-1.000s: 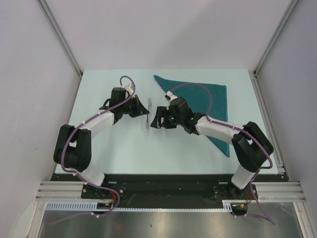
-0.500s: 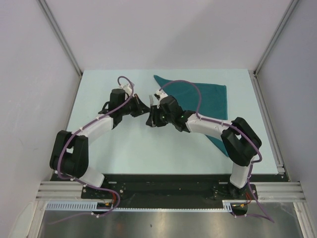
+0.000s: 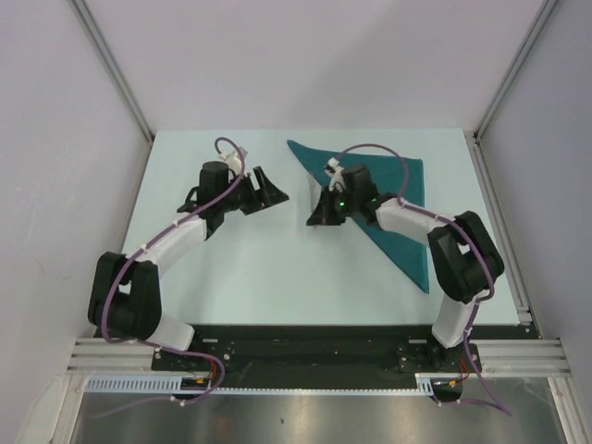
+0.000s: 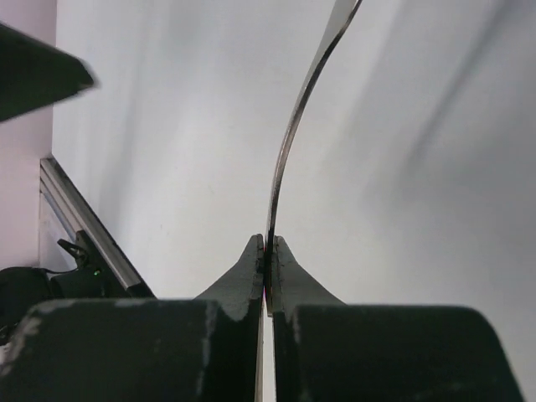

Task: Fold the napkin, place the utensils inside, and roll it up
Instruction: Pass the utensil from the left arm to the right, then place the utensil onto the napkin

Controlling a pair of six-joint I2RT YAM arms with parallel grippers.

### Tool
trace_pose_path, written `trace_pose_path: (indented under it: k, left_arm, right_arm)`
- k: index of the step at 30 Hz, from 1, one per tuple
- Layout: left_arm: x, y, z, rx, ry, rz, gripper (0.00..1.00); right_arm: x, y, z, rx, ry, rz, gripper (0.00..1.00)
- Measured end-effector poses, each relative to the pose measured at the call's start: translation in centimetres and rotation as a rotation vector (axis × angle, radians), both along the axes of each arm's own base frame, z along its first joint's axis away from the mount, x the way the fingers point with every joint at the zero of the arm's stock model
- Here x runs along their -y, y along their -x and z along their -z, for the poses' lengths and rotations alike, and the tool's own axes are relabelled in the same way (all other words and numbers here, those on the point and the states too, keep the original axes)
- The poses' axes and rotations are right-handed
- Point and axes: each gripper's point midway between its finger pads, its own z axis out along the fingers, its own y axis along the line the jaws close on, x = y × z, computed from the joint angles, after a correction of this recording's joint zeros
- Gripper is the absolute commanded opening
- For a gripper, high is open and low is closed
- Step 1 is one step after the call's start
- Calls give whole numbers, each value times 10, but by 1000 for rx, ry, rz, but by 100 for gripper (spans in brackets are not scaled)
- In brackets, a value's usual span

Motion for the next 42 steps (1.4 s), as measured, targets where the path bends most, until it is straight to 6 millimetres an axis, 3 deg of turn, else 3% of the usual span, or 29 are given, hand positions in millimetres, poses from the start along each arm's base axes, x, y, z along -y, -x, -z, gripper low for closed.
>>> trace_pose_path:
  k: [7, 11, 15, 19, 27, 33, 42]
  left_arm:
    - [-36, -18, -47, 111, 34, -77, 80]
    - [-50, -25, -60, 143, 40, -100, 80]
    - [-49, -23, -62, 142, 38, -85, 80]
    - [-48, -19, -61, 132, 40, -68, 80]
    - [-47, -18, -63, 135, 37, -59, 80]
    - [-48, -17, -66, 143, 29, -55, 80]
    - [-48, -16, -64, 134, 27, -53, 80]
  right_arm:
    - [109, -28, -15, -139, -70, -19, 0]
    - [142, -34, -7, -241, -112, -91, 0]
    - [152, -22, 12, -344, -133, -148, 0]
    - [162, -15, 19, -411, -158, -157, 0]
    - [187, -38, 30, -422, -176, -154, 0]
    - [189, -38, 52, -484, -184, -187, 1]
    - [189, -52, 59, -489, -182, -220, 2]
